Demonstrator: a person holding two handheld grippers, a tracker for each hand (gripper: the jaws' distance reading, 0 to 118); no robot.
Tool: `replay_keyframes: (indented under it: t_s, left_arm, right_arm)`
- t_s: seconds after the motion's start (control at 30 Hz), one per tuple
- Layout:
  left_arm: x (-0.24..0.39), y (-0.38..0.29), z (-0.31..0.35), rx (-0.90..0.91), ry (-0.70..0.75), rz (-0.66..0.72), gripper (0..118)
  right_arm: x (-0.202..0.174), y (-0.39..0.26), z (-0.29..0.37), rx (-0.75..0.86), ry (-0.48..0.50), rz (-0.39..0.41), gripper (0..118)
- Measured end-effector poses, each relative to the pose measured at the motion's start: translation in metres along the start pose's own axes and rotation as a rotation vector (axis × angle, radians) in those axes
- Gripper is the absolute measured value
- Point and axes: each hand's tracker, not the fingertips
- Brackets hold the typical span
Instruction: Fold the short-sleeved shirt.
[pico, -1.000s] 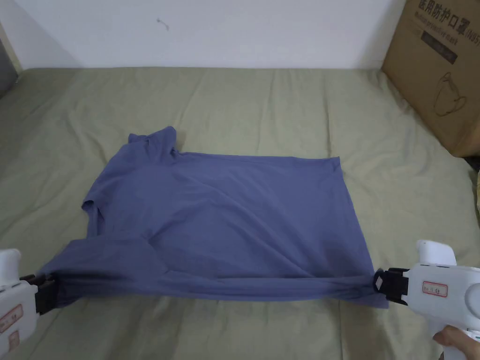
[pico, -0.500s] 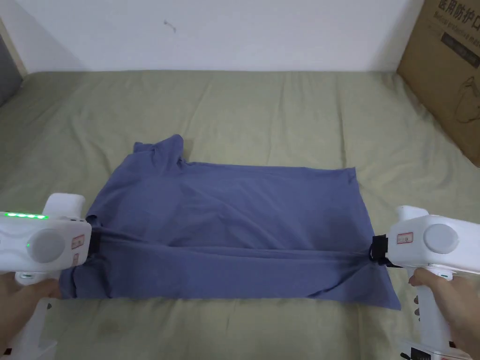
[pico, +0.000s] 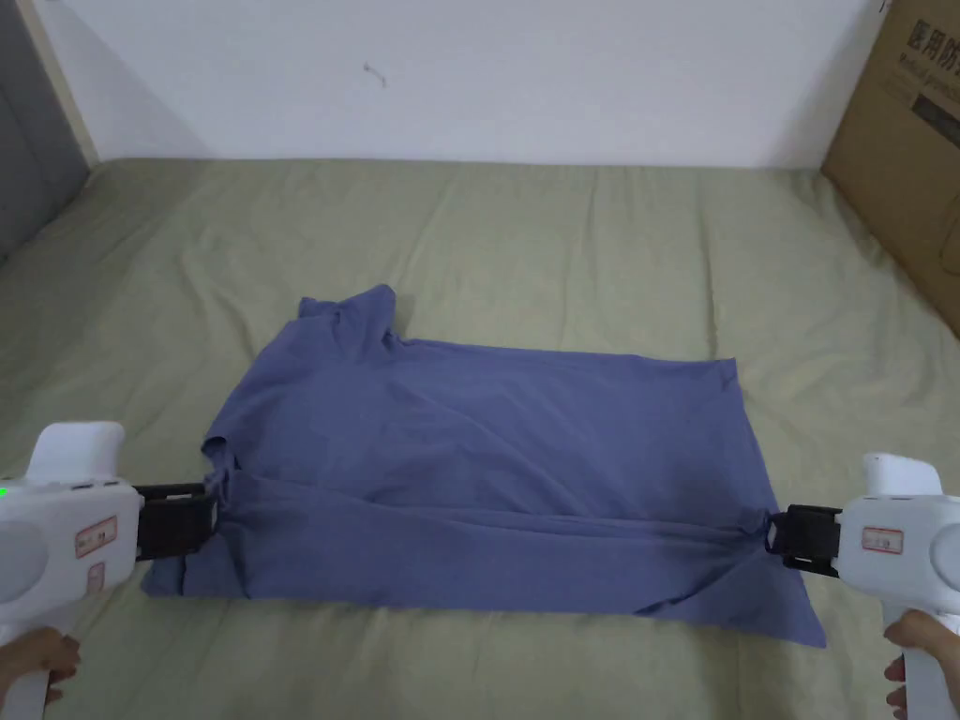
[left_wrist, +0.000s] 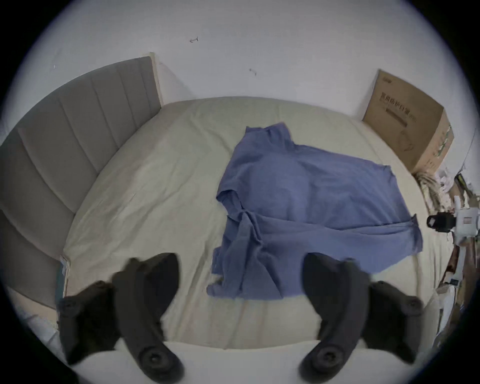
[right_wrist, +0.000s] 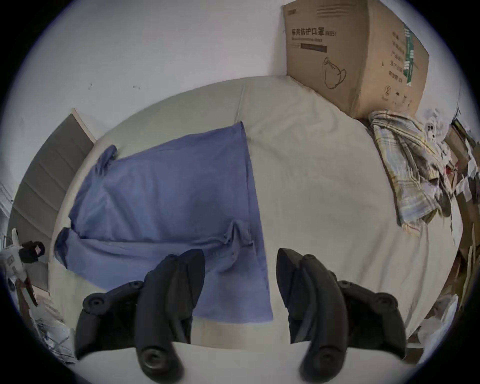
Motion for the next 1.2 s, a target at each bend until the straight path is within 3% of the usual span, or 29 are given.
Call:
replay_keyframes:
  t_s: [0.07,0.1,0.2,0.4,0.43,0.47,0.5,0.53,0.57,0.73,0.77,0.8,0.83,0.87,0.9,1.2]
  left_arm:
    - [0.009,-0.017,0.020,0.010,-0.004,-0.004,1]
    - [0.013,-0.028,0.023,-0.005,-0.002,0.000,0]
    - [0.021,-0.064,0.025,-0.049,-0.011,0.013,0]
    - [0.023,-0.082,0.016,-0.031,0.000,0.024,0]
    - [0.019,-0.075,0.015,-0.012,0.043,0.011,5]
    - [0.018,-0.071,0.014,0.001,0.076,0.006,24]
    - [0.015,-0.067,0.010,0.007,0.083,-0.002,64]
    - [0.011,-0.064,0.005,0.002,0.067,0.006,94]
    - [0.004,-0.060,-0.002,0.006,0.066,0.017,109]
    - [-0.015,-0.050,-0.036,-0.003,0.060,0.056,106]
    - [-0.017,-0.050,-0.043,-0.009,0.063,0.056,102]
    - [-0.021,-0.051,-0.051,-0.013,0.049,0.060,88]
    - [-0.023,-0.051,-0.058,-0.017,0.029,0.070,65]
    - [-0.025,-0.050,-0.066,-0.027,0.022,0.075,28]
    - [-0.027,-0.051,-0.078,-0.071,0.001,0.086,2]
    - [-0.019,-0.048,-0.071,-0.074,0.029,0.046,2]
  right_arm:
    - [0.000,-0.015,0.009,0.002,0.010,0.003,11]
    - [0.001,-0.024,0.009,0.001,0.011,-0.004,4]
    - [0.005,-0.052,0.010,-0.024,0.032,-0.044,0]
    - [-0.005,-0.071,0.011,-0.054,0.031,-0.043,0]
    - [-0.004,-0.071,0.011,-0.053,0.035,-0.053,0]
    - [-0.005,-0.070,0.011,-0.053,0.041,-0.060,0]
    - [-0.006,-0.068,0.011,-0.051,0.048,-0.063,0]
    - [-0.008,-0.066,0.011,-0.049,0.053,-0.060,0]
    - [-0.010,-0.065,0.010,-0.049,0.053,-0.054,0]
    - [-0.015,-0.062,0.006,-0.066,0.054,-0.047,0]
    - [-0.016,-0.063,0.005,-0.073,0.061,-0.060,0]
    - [-0.016,-0.065,0.003,-0.081,0.066,-0.072,0]
    - [-0.016,-0.066,0.001,-0.087,0.067,-0.077,0]
    - [-0.016,-0.067,-0.001,-0.092,0.063,-0.078,0]
    - [-0.018,-0.069,-0.001,-0.100,0.056,-0.073,0]
    - [-0.012,-0.063,0.005,-0.087,0.047,-0.067,0]
